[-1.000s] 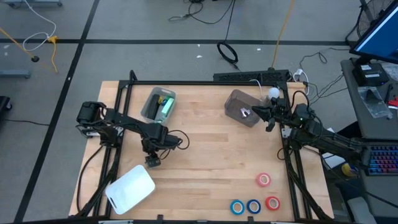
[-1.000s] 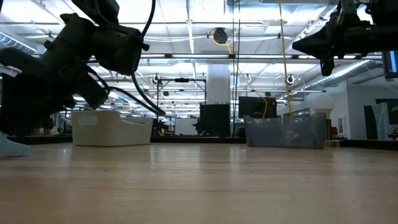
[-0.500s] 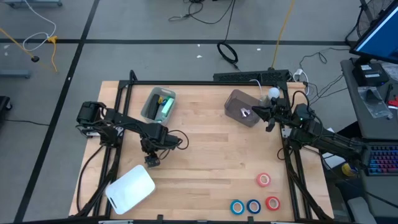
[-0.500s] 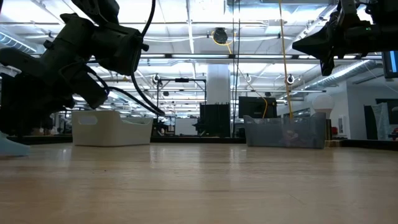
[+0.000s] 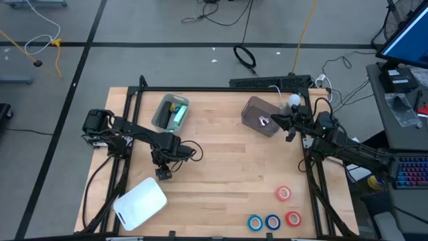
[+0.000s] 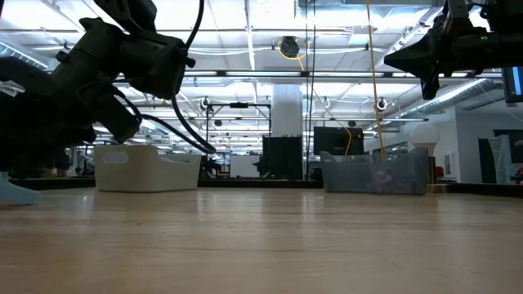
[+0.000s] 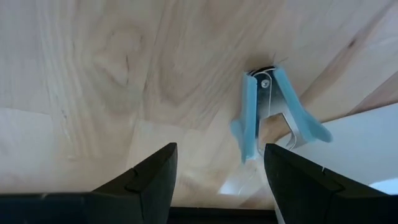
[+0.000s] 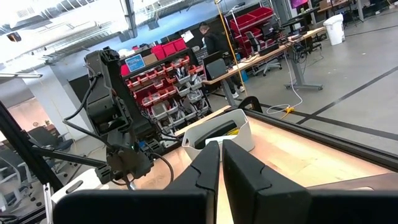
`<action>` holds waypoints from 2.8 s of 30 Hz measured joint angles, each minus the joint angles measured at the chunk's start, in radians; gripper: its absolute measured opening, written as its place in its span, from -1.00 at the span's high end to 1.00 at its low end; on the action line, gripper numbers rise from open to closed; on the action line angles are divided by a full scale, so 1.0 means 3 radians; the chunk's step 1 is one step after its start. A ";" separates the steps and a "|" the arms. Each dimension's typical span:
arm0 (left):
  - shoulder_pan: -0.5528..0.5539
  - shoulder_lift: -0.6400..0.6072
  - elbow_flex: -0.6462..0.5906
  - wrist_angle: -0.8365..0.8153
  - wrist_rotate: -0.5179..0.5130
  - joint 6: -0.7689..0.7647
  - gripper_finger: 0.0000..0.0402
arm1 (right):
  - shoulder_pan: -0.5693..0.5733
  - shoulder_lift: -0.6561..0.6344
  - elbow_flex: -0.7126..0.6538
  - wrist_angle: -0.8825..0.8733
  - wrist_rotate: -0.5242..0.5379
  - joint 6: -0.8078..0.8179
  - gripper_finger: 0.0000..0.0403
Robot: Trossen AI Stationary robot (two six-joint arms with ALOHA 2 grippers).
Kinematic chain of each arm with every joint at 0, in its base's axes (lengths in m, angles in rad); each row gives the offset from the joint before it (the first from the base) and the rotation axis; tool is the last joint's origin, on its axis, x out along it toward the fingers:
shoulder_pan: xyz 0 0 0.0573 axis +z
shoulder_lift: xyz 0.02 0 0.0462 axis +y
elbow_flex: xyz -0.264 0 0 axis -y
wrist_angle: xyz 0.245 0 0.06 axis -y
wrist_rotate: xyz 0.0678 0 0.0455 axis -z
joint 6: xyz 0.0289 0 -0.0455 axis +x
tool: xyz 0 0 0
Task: Pick and place Stapler, Stapler remover, tape
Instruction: Put the blue staple remover into the black bin
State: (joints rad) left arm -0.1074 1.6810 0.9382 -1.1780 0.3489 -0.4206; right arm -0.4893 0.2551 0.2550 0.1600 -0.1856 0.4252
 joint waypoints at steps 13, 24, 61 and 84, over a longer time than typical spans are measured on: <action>0.0000 0.0000 -0.0003 0.0012 0.0000 0.0023 0.16 | 0.0000 0.0000 0.0000 0.0001 0.0000 -0.0012 0.95; -0.0052 0.0000 -0.0023 0.0068 -0.0026 0.0001 0.30 | 0.0000 0.0001 0.0000 0.0000 0.0000 -0.0060 0.95; -0.0071 0.0001 -0.0216 0.0497 0.0015 -0.0117 0.92 | -0.0001 0.0000 0.0001 0.0001 0.0001 0.0025 0.95; -0.0026 0.0000 0.0014 0.0006 0.0265 -0.0281 0.09 | 0.0000 0.0001 0.0001 -0.0023 0.0000 -0.0022 0.95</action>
State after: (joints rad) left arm -0.1151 1.6810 0.9424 -1.1762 0.4284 -0.5047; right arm -0.4893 0.2554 0.2554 0.1531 -0.1856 0.4186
